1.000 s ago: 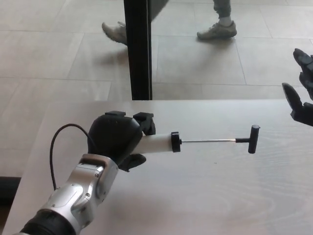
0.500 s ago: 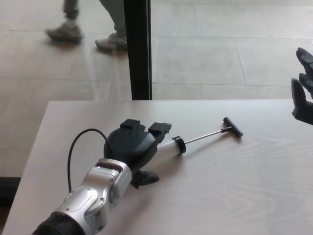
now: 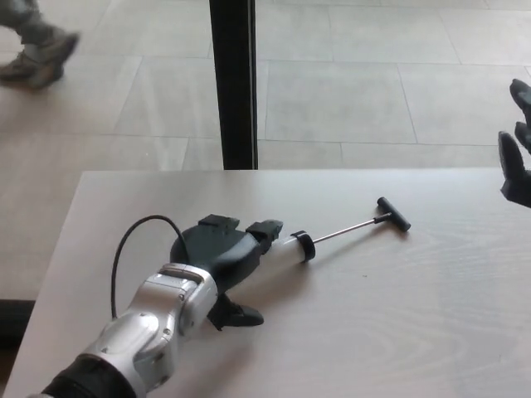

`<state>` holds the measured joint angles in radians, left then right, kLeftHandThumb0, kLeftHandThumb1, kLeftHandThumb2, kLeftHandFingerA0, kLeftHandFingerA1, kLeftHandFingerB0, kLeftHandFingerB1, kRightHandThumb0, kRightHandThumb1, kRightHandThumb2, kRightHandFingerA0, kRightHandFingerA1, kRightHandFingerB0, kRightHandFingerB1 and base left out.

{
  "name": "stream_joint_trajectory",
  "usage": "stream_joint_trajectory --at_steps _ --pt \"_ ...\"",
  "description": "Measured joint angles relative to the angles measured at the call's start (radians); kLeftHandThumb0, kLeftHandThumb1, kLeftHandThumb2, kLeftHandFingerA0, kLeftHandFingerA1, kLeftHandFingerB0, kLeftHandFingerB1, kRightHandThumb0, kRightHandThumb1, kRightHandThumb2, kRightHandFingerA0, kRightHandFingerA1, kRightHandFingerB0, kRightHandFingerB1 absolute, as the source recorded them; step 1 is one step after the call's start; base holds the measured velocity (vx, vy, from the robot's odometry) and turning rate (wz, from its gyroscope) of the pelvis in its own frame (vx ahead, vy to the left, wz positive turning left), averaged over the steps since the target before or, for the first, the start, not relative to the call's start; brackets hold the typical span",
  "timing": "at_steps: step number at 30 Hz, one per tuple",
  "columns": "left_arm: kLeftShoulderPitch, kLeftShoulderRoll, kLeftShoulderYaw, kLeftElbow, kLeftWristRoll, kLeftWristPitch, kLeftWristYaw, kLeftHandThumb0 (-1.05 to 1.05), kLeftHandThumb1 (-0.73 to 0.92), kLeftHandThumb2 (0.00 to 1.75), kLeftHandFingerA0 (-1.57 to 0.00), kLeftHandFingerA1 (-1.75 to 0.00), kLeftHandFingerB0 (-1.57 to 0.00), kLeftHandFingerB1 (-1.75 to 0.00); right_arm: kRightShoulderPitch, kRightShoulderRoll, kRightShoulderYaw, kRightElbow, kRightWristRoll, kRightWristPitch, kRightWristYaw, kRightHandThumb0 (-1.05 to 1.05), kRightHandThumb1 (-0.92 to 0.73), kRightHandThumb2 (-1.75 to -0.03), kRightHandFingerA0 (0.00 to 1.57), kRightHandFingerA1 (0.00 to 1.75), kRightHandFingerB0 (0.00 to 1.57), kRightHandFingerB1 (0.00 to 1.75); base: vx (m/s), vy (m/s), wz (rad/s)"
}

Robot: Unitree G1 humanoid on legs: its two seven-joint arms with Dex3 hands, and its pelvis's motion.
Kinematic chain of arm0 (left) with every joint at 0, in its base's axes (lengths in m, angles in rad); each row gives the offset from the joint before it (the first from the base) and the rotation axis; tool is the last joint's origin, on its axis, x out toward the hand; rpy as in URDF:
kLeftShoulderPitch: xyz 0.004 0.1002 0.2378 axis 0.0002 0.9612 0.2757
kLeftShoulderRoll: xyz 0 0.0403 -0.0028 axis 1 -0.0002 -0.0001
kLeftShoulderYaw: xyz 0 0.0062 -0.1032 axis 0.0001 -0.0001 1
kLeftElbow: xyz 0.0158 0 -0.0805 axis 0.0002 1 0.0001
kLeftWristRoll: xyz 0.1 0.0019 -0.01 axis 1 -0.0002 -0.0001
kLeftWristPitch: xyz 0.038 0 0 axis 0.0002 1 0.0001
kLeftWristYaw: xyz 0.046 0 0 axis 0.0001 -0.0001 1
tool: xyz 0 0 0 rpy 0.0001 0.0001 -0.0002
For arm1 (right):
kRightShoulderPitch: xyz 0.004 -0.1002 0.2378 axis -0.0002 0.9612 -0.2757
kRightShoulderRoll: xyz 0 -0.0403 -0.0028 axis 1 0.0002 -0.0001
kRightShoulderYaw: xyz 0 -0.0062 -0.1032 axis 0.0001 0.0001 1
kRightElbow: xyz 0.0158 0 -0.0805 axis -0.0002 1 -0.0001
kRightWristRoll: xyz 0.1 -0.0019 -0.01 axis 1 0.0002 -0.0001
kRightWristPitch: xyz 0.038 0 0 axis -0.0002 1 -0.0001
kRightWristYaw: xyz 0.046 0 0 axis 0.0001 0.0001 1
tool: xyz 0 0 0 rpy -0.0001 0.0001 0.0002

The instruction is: The robot uses its left hand to lift the air pump kept on the middle of the desk and use the right hand to pull out the handle

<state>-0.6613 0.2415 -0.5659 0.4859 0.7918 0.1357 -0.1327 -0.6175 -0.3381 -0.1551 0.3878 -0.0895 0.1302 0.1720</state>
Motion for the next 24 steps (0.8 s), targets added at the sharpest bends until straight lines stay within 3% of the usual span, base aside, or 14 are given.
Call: stream_joint_trajectory --at_steps 1,3,4,5,10,11,13,18,19,20,21,22,23,24 --pt "-0.001 0.012 0.02 -0.011 -0.007 -0.001 -0.003 -0.89 0.59 0.97 0.0 -0.29 0.0 -0.08 -0.002 -0.004 -0.009 0.001 0.002 0.002 0.0 -1.05 -0.82 -1.14 0.0 0.13 0.0 0.01 0.0 0.0 0.0" --pt "-0.009 0.061 0.097 -0.048 -0.033 -0.003 -0.014 -0.89 0.59 0.97 0.0 -0.29 0.0 -0.08 -0.012 -0.021 -0.04 0.005 0.008 0.008 -0.003 -1.05 -0.82 -1.14 0.0 0.13 0.0 0.01 0.0 0.0 0.0" --pt "-0.013 0.081 0.133 -0.063 -0.049 -0.006 -0.019 -0.81 0.7 0.61 0.0 -0.41 0.0 -0.14 -0.017 -0.027 -0.055 0.007 0.012 0.012 -0.005 -1.05 -0.83 -1.15 0.0 0.12 0.0 0.01 0.0 0.0 0.0" --pt "-0.017 0.099 0.174 -0.078 -0.065 -0.011 -0.02 -0.9 0.56 0.92 0.0 -0.3 0.0 -0.02 -0.02 -0.035 -0.067 0.01 0.015 0.015 -0.007 -0.98 -0.82 -1.09 0.0 0.1 0.0 0.0 0.0 0.0 0.0" --pt "-0.022 0.166 0.338 -0.125 -0.131 -0.025 -0.028 -0.89 0.56 0.91 0.0 -0.22 0.0 -0.05 -0.022 -0.084 -0.109 0.066 0.022 0.011 -0.005 -1.05 -0.78 -1.12 0.0 0.12 0.0 0.04 0.0 0.0 0.0" --pt "-0.023 0.183 0.365 -0.124 -0.141 -0.027 -0.029 -0.83 0.53 0.93 0.0 -0.33 -0.04 -0.15 -0.02 -0.097 -0.119 0.076 0.022 0.011 -0.005 -0.87 -0.88 -0.67 0.0 0.0 0.0 0.09 0.0 0.0 0.0" --pt "-0.022 0.227 0.433 -0.117 -0.166 -0.037 -0.031 -0.89 0.57 0.97 -0.01 -0.32 -0.08 -0.08 -0.015 -0.135 -0.146 0.097 0.024 0.01 -0.005 -0.97 -0.77 -1.12 0.0 0.2 0.0 0.07 0.0 0.0 0.0" --pt "0.012 0.308 0.584 -0.122 -0.215 -0.042 -0.039 -0.82 0.58 0.8 0.0 -0.41 0.0 -0.28 -0.005 -0.229 -0.207 0.157 0.026 0.003 -0.007 -1.03 -0.75 -1.12 0.0 0.07 0.0 0.01 0.0 0.0 0.0" --pt "0.026 0.322 0.615 -0.123 -0.224 -0.042 -0.04 -0.81 0.56 0.94 0.0 -0.45 -0.06 -0.25 -0.002 -0.25 -0.218 0.172 0.026 0.001 -0.007 -0.92 -0.86 -0.67 0.0 0.13 0.0 0.22 0.0 0.0 0.0" --pt "0.043 0.336 0.653 -0.125 -0.235 -0.042 -0.042 -0.5 0.69 0.62 -0.2 -0.75 -0.07 -0.33 0.001 -0.274 -0.233 0.19 0.027 -0.001 -0.007 -0.89 -0.62 -1.09 0.04 0.41 0.07 0.16 0.0 0.0 0.0" --pt "0.059 0.346 0.681 -0.126 -0.245 -0.042 -0.043 -0.54 0.62 0.79 -0.08 -0.62 0.0 -0.25 0.005 -0.293 -0.245 0.204 0.027 -0.003 -0.007 -0.96 -0.68 -1.12 0.02 0.37 0.09 0.21 0.0 0.0 0.0" --pt "0.076 0.354 0.711 -0.127 -0.254 -0.042 -0.043 -0.54 0.65 0.82 -0.01 -0.56 0.0 -0.16 0.012 -0.312 -0.257 0.216 0.028 -0.005 -0.008 -0.95 -0.88 -0.64 0.08 1.01 0.0 0.29 0.0 0.0 0.0" --pt "0.092 0.358 0.739 -0.127 -0.263 -0.042 -0.045 -0.53 0.49 0.89 0.0 -0.52 0.0 -0.34 0.021 -0.332 -0.267 0.228 0.029 -0.006 -0.008 -0.9 -0.68 -1.12 0.01 0.53 0.05 0.14 0.0 0.0 0.0" --pt "0.116 0.362 0.776 -0.125 -0.275 -0.042 -0.049 -0.53 0.49 0.89 0.0 -0.52 0.0 -0.34 0.036 -0.356 -0.282 0.244 0.03 -0.008 -0.008 -0.9 -0.68 -1.12 0.01 0.53 0.05 0.14 0.0 0.0 0.0"
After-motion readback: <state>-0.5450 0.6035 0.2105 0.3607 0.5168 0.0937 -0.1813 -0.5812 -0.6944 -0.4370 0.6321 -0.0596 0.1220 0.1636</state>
